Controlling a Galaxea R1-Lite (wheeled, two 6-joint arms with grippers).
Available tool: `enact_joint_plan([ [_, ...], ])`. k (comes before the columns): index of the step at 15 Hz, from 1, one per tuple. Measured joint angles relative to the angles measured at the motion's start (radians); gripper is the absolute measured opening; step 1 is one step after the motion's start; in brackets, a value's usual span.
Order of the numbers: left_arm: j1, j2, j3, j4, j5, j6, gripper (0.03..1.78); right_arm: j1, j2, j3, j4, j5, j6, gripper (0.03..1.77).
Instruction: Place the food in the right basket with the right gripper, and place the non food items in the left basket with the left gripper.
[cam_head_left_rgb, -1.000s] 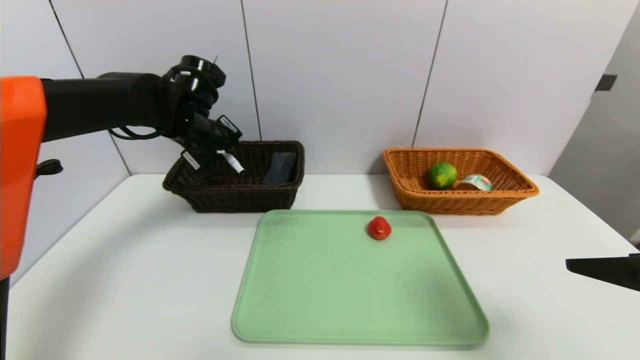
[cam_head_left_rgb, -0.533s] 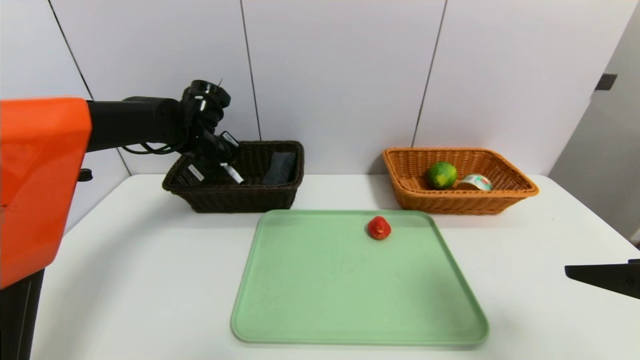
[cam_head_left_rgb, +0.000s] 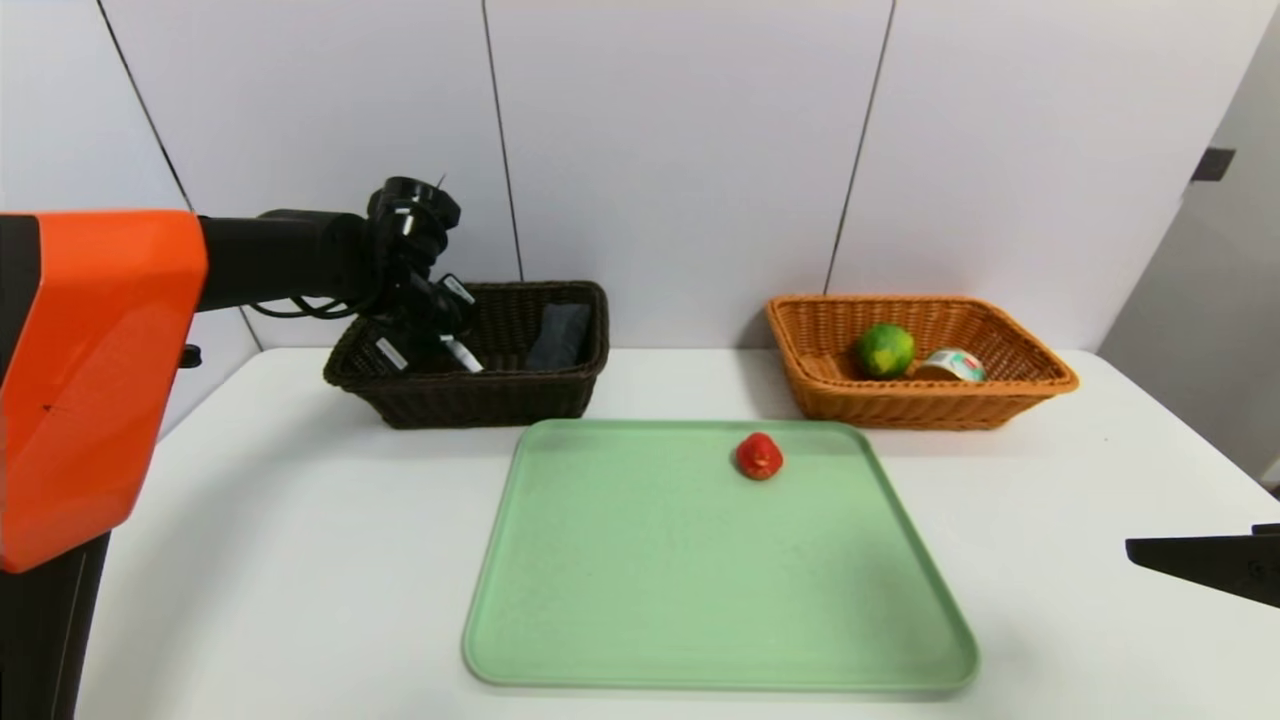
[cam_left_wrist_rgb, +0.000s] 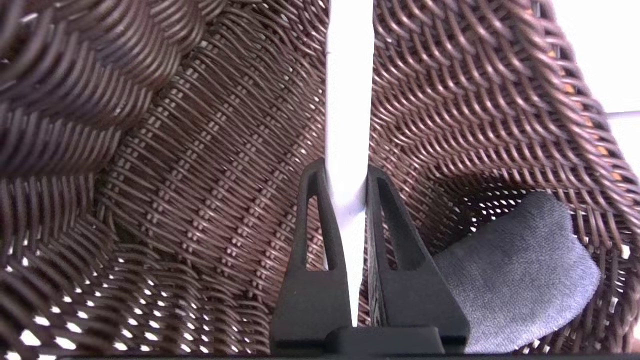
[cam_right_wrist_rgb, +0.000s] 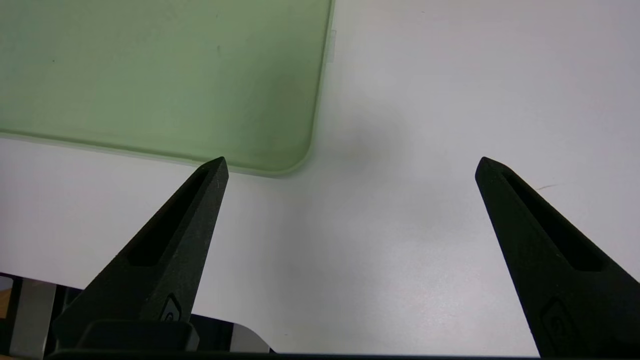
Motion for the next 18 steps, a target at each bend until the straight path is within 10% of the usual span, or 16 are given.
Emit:
enact_joint_plan([
  [9, 0.0, -0.001, 0.0, -0.015, 0.0, 0.014, 1.18, 0.007, 0.0, 0.019, -0.001, 0.0, 0.0, 1.71],
  [18, -0.148, -0.247, 0.0, -0.166, 0.054, 0.333, 1.54, 0.007, 0.0, 0.022, -0.001, 0.001, 0.0, 1.71],
])
